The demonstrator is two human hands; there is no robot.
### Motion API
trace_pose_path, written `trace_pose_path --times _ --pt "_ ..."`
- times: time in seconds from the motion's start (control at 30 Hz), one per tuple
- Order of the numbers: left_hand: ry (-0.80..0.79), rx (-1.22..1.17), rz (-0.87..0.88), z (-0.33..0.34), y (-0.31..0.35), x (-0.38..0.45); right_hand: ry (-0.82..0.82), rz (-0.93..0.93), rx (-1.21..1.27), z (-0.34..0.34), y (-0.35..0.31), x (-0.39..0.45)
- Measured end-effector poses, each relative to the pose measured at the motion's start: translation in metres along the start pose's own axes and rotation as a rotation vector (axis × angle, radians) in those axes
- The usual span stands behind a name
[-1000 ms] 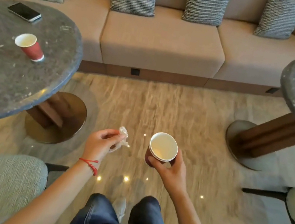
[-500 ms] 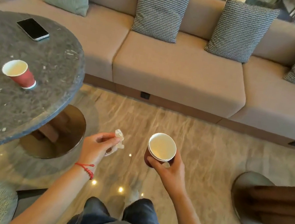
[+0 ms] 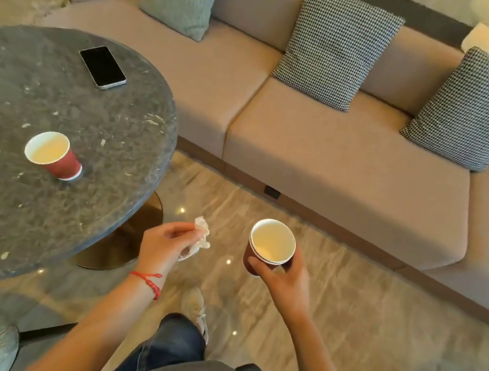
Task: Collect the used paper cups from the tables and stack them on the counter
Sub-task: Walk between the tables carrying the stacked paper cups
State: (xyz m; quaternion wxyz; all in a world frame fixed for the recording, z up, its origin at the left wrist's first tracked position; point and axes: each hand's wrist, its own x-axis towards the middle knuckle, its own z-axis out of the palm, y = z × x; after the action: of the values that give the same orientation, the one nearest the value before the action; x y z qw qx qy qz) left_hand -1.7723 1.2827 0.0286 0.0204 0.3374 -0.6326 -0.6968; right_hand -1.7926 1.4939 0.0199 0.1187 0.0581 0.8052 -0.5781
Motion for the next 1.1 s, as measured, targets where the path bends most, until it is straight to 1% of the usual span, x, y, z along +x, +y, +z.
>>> trace_pose_path --times 0.17,0.33,0.53,0.83,1.03,1.1 --pt "0.066 -0.018 -0.006 -0.006 0.024 0.053 -0.089 -0.019 -0.067 0.031 -0.033 0.065" --pt "0.164 -0.068 -0.034 -0.022 0.036 0.079 -0.198 -0.067 -0.108 0.063 -0.061 0.107" --pt "0.372 -0.187 -0.077 -0.048 0.035 0.086 -0.421 -0.123 -0.191 0.116 -0.087 0.144" --pt "0.788 -0.331 -0.122 -0.084 0.037 0.086 -0.885 -0.271 -0.209 0.201 -0.122 0.196" --pt "1.016 -0.417 -0.107 -0.099 0.044 0.09 -1.103 -0.379 -0.212 0.244 -0.143 0.213" --pt "1.065 -0.437 -0.11 -0.105 0.045 0.089 -1.156 -0.39 -0.218 0.258 -0.15 0.215"
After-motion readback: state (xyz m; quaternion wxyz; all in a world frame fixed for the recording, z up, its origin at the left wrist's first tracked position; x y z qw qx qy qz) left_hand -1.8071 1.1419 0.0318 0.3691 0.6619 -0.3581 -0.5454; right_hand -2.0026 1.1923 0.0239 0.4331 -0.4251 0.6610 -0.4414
